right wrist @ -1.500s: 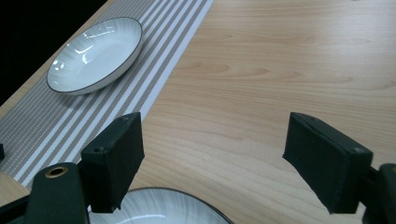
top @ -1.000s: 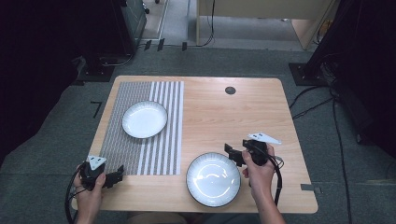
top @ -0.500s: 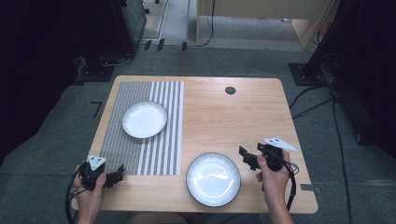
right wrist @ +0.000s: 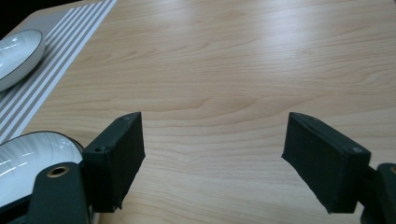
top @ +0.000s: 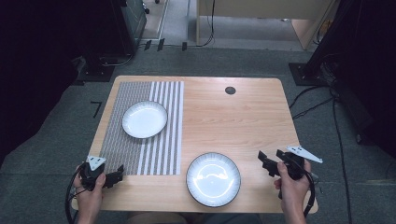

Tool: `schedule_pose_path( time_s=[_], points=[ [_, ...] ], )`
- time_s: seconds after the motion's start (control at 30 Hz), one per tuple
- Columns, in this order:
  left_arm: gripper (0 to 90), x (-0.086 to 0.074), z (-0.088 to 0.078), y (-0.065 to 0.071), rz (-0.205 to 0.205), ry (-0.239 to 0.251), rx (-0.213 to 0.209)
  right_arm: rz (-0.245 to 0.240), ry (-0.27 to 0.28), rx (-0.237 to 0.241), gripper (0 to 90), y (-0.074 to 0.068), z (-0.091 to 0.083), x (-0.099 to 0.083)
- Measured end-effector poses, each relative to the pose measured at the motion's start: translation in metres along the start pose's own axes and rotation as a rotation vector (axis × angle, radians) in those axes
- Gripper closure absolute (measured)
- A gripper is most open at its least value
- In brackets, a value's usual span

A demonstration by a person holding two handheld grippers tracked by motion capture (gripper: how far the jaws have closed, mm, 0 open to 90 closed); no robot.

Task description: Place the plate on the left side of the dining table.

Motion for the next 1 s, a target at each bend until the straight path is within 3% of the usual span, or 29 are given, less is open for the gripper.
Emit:
schedule_pose_path(
  time_s=[0.5, 0.77, 1.0],
  points=[
    [8.2, 0.0, 0.0, -0.001, -0.009, 0.001, -0.007, 0.037, 0.008, -0.082, 20.6, 0.052, -0.012, -0.004],
    [7.1, -0.001, 0.001, -0.002, -0.03, 0.002, -0.02, 0.071, -0.02, -0.141, 20.6, 0.083, -0.012, -0.022],
    [6.9, -0.001, 0.001, -0.002, -0.034, 0.004, -0.024, 0.077, -0.038, -0.17, 20.6, 0.097, -0.011, -0.035]
  ],
)
Point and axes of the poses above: each handheld gripper's, and its own axes: z roughly forward along the jaws, x roughly out of its top, y roughly to its right, the point moved 9 cm from there along z, roughly forward along the jaws, and after that the axes turned 10 degrees about -x, right-handed, at the moved point
